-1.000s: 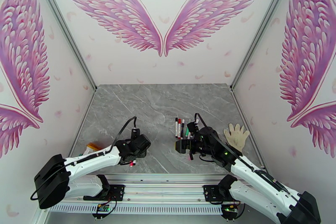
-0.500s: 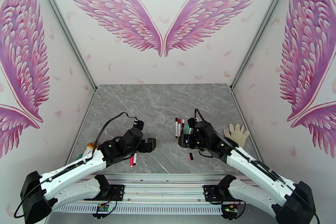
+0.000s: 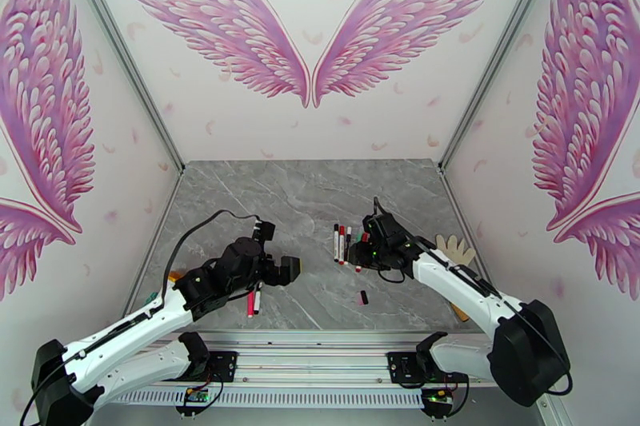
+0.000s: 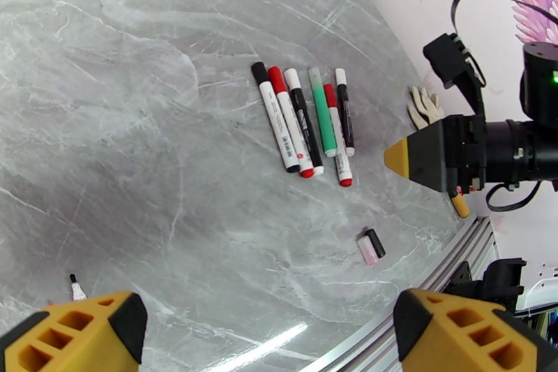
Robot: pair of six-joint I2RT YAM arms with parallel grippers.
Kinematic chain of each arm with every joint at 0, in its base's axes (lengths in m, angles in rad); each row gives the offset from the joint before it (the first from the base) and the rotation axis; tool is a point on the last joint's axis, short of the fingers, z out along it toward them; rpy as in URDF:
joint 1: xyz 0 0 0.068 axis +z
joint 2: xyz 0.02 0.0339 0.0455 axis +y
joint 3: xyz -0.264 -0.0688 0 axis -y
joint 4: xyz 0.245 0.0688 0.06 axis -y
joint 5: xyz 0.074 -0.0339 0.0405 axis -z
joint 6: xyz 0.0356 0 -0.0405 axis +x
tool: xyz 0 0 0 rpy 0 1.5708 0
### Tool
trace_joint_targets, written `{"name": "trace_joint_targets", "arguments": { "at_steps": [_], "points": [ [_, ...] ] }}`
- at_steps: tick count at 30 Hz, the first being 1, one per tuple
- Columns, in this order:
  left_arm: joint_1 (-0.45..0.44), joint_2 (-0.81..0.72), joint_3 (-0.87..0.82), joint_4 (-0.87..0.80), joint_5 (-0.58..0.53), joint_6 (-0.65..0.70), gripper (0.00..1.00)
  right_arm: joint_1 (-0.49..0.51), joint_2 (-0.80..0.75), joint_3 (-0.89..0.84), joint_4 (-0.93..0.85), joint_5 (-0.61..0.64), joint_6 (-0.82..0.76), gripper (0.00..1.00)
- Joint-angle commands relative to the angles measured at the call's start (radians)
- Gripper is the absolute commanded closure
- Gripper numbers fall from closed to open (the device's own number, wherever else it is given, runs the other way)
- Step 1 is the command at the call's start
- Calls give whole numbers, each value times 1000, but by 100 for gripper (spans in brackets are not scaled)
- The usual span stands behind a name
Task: Open the pen caps
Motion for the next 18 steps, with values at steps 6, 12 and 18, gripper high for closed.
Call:
{"name": "trace_joint_targets", "arguments": {
  "at_steps": [6, 12, 18],
  "points": [
    [9, -9, -29, 31, 18, 1, 1, -89, 143, 96, -37, 64, -36, 63],
    [10, 8, -25, 26, 23, 3, 1, -163, 252, 162, -18, 94, -34, 64],
    [10, 29, -28, 36, 30, -4, 1, -228, 363, 228, 6, 98, -33, 64]
  ]
}}
